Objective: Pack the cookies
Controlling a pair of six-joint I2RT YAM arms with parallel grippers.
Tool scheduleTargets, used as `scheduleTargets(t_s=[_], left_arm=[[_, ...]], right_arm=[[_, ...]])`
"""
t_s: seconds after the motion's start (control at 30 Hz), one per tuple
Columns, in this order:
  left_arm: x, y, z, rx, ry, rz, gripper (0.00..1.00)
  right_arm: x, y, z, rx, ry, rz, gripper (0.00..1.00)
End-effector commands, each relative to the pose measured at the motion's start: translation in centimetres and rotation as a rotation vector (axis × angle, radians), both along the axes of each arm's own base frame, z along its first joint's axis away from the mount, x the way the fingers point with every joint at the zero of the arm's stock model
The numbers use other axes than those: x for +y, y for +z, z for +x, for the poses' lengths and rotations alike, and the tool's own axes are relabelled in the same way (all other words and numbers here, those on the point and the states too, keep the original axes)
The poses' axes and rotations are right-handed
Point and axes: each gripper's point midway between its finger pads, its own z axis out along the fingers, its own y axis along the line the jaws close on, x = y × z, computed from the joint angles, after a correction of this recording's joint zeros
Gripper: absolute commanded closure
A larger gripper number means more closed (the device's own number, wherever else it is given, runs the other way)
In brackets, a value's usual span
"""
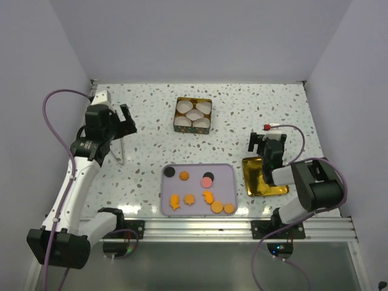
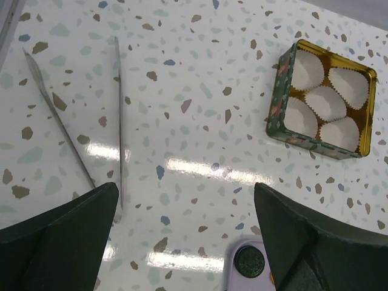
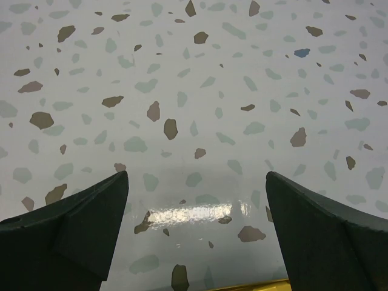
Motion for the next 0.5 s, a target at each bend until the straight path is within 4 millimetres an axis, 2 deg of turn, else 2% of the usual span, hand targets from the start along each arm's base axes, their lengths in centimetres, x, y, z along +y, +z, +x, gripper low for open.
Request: scheduleTargets(t_s=[0.0, 0.03, 0.07, 0.1, 0.17, 0.27, 0.3, 0.33, 0.37, 0.47], left_arm=[[1.3, -0.3, -1.5, 0.071, 0.105, -0.008, 0.0], [2.0, 0.2, -1.6, 0.078, 0.15, -0.001, 0.0], [3.1, -0.3, -2.3, 0.124, 0.213, 0.028, 0.0], [3.7, 0.7, -2.5, 0.118, 0.248, 0.039, 0.0], [5.1, 0.9, -3.7, 0.13, 0.329, 0.074, 0.0], [6.3, 0.9, -5.2, 0.117, 0.38, 0.11, 0.0], [6.5, 0.6, -5.6, 0.122, 0.378, 0.119, 0.0], [6.5, 1.2, -5.8, 0.1, 0.337, 0.149, 0.0], [5.6, 1.3, -5.6, 0.086, 0.271, 0.141, 0.0], [5.4, 2.6, -5.8, 0.035, 0.228, 0.158, 0.0]], right_arm=[[0.2, 2.6, 1.3, -0.091, 0.007, 0.005, 0.01], [0.2, 2.7, 1.4, -0.096, 0.005, 0.005, 0.01], [0.2, 2.6, 1.4, -0.093, 0.007, 0.005, 0.01], [0.2, 2.7, 1.4, -0.094, 0.006, 0.006, 0.01], [0.2, 2.6, 1.3, -0.093, 0.007, 0.004, 0.01], [0.2, 2.6, 1.3, -0.093, 0.007, 0.005, 0.01], [0.2, 2.6, 1.3, -0.091, 0.005, 0.004, 0.01], [0.2, 2.7, 1.4, -0.094, 0.005, 0.005, 0.01], [0.2, 2.7, 1.4, -0.094, 0.005, 0.005, 0.01], [0.2, 2.7, 1.4, -0.102, 0.007, 0.005, 0.01]])
